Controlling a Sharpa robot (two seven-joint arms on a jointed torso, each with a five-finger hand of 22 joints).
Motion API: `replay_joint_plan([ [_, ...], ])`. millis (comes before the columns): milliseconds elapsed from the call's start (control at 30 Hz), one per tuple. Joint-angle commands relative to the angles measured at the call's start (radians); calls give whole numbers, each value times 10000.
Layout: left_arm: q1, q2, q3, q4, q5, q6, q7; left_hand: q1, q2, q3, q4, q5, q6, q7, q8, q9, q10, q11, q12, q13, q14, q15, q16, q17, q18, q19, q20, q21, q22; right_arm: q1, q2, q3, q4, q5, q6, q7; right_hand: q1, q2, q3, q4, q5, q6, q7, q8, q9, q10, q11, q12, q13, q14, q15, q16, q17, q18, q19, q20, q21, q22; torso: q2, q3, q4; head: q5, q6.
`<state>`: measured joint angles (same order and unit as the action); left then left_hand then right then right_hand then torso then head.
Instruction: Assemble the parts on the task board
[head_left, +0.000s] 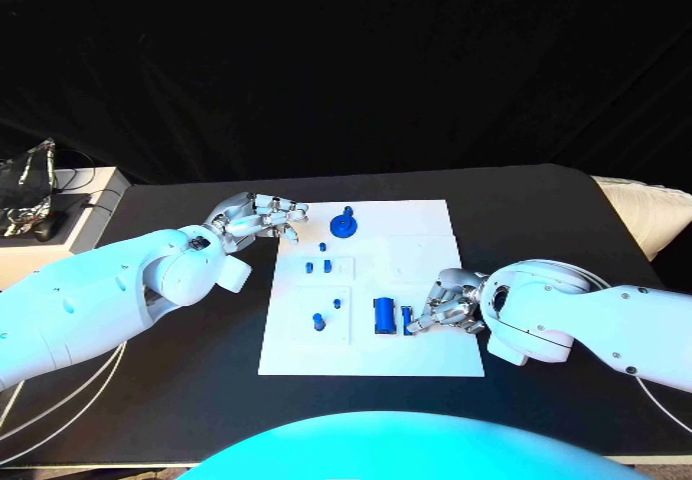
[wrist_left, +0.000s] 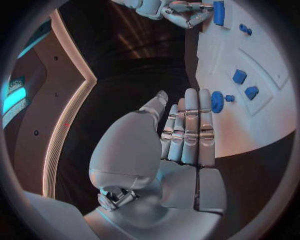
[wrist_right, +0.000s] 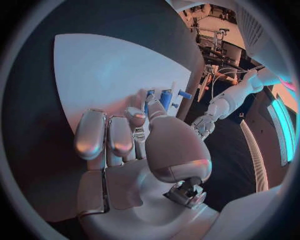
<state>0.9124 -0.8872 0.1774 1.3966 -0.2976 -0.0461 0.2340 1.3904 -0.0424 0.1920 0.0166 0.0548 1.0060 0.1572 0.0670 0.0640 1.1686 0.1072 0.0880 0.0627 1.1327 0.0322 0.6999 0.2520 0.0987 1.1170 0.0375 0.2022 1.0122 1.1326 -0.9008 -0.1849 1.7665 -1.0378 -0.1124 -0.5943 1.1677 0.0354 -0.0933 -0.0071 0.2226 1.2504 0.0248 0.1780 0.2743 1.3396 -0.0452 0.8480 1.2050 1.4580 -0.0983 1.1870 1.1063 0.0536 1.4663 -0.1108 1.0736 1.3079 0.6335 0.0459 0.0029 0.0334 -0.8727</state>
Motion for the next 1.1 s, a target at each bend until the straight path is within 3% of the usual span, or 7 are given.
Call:
replay_joint_plan([
  [33, -6, 22, 7, 12, -20, 161, 63, 16, 53, 39, 1, 11, 26, 34, 4, 15, -49, -26, 35, 6, -34, 54, -31, -13, 85, 27, 62, -50, 1, -40, 39, -12, -22, -304, 87, -85, 3, -96, 100, -76, -35, -50, -47, 36, -30, -13, -64, -34, 8, 24, -75, 13, 13, 37, 437, -80, 32, 1487, -5, -5, 2, -5, 1],
  [433, -12, 28, 7, 8, -20, 164, 69, 15, 61, 53, -4, 12, 27, 36, 3, 14, -49, -26, 32, 6, -37, 55, -31, -14, 83, 24, 60, -46, 12, -62, 129, -12, -16, -776, -207, -143, -102, -68, 130, -35, 44, -18, -68, 78, -14, 19, -77, 11, 34, 33, -85, 43, 49, 31, 447, -88, 80, 1497, -2, -3, 3, -13, 1],
  [633, -16, 41, 7, 3, -20, 173, 72, 15, 61, 53, -4, 12, 27, 36, 3, 14, -49, -26, 32, 6, -37, 55, -31, -14, 83, 24, 60, -46, 12, -68, 63, -11, 68, -549, -371, 57, -190, -220, 116, 29, 263, -40, -57, 91, -11, 9, -71, -14, 36, 23, -83, 15, 21, 35, 439, -90, 37, 1485, -4, -1, -2, -18, 1],
  [700, -18, 45, 7, -2, -20, 170, 77, 15, 61, 53, -4, 12, 27, 36, 3, 14, -49, -26, 32, 6, -37, 55, -31, -14, 83, 24, 60, -46, 12, -69, -10, -10, 97, -281, -539, 330, -204, -314, 119, 58, 348, -189, 32, -19, -63, -32, -21, -69, 15, 14, -54, -45, -46, 47, 419, -77, -65, 1461, -9, 1, -5, -16, 1],
  [867, -33, 66, 6, -30, 82, 154, 103, -38, 55, 59, 18, 9, 28, 32, 4, 14, -44, -24, 31, 6, -45, 61, -35, -16, 79, 9, 67, -50, 25, -34, -296, 33, 134, 1139, -1279, 2044, -249, -622, 146, 264, 563, -598, 309, -421, -210, -278, 156, -271, -86, -31, 70, -359, -403, 143, 320, 30, -650, 1327, -18, 1, -9, -36, 1],
  [1100, -85, 137, 6, -95, 533, -98, 272, -124, 23, -25, 74, 5, 25, 12, 5, 15, -38, -26, 42, 9, -90, 80, -66, -31, 56, -45, 93, -108, -15, 147, -478, 119, -274, 3126, -2074, 4593, -188, -856, 132, 514, 560, -735, 422, -674, -252, -519, 241, -425, -309, -71, 139, -621, -710, 252, 265, 132, -1344, 1204, -35, -6, -21, -86, 1],
])
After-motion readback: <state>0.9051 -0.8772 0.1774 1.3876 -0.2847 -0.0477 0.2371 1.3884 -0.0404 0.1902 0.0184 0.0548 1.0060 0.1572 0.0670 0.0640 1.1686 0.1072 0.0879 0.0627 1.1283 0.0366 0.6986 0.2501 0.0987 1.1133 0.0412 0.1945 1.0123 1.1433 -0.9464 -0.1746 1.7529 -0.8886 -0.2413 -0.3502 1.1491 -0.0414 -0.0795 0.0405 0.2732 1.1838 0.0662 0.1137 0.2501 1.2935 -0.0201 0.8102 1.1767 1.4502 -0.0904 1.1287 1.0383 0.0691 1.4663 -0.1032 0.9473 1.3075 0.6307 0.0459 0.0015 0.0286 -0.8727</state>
